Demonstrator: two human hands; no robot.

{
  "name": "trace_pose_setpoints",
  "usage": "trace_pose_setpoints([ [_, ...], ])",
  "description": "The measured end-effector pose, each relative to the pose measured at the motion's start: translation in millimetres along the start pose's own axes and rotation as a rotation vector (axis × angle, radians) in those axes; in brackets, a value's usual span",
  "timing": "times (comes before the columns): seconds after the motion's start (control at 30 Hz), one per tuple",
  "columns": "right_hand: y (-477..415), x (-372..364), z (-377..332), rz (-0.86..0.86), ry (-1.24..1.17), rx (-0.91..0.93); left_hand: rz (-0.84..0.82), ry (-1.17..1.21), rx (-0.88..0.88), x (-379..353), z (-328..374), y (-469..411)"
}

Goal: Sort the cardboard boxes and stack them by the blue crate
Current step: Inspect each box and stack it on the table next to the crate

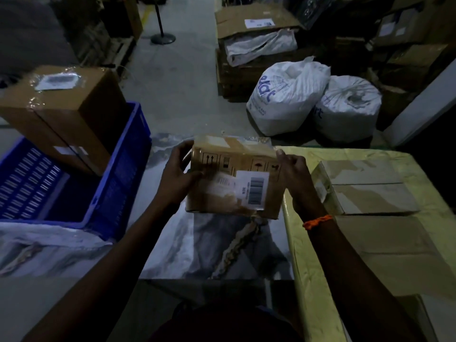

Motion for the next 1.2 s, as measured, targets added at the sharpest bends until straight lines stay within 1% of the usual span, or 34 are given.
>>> trace_pose_setpoints([
  [0.07,4,-3,14,-0.002,-0.021,0.012,0.068,0.064,0.073,3,-13,9],
  [0.13,11,-5,34,0.037,0.028,0.042,0.124,0.030,0.170,3,-29,27],
  [0.2,23,-10,55,0.049,0.078,0.069,0.144,0.007,0.257,1,-44,53],
  [0.3,32,-11,98,0.048,0.112,0.029,0.077,0.080,0.340,-4,-68,92],
  [0.37,37,-10,123,0.043,0.131,-0.007,0.022,0.068,0.375,-2,-80,111],
  [0.47,46,-7,150,0.053,0.166,-0.019,0.028,0.013,0.403,6,-91,129],
  [0.6,49,0,163,0.085,0.234,0.043,0.015,-0.078,0.381,8,-93,142],
  [0.7,41,0,156,0.116,0.361,0.099,-0.024,-0.264,0.339,10,-96,136],
  [0.73,37,-4,150,0.120,0.399,0.152,-0.048,-0.336,0.296,8,-93,130],
  [0.8,28,-19,137,0.083,0.454,0.294,-0.092,-0.461,0.135,-1,-89,110],
  [0.87,10,-41,123,0.074,0.602,0.406,-0.168,-0.601,0.004,-19,-88,83],
  [0.9,0,-54,114,0.077,0.688,0.427,-0.225,-0.669,-0.032,-31,-90,68],
  [0.97,-21,-78,96,0.064,0.824,0.460,-0.368,-0.804,-0.068,-54,-99,41],
  [1.03,-40,-97,82,0.043,0.908,0.495,-0.497,-0.947,-0.078,-70,-114,20],
  [1.1,-59,-107,80,0.037,0.997,0.487,-0.551,-1.050,-0.085,-76,-126,4],
  [1.2,-69,-107,88,0.056,1.070,0.469,-0.568,-1.085,-0.093,-78,-132,-6],
])
Point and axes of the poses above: each hand's wrist, its own y-axis away from the middle knuckle, its own x-axis out of the back of the hand, z = x × y, the point moved 6 cm from there along -y, towards the middle knuckle, and after that the axes turned 15 degrees about -x, right-handed, at the moved point
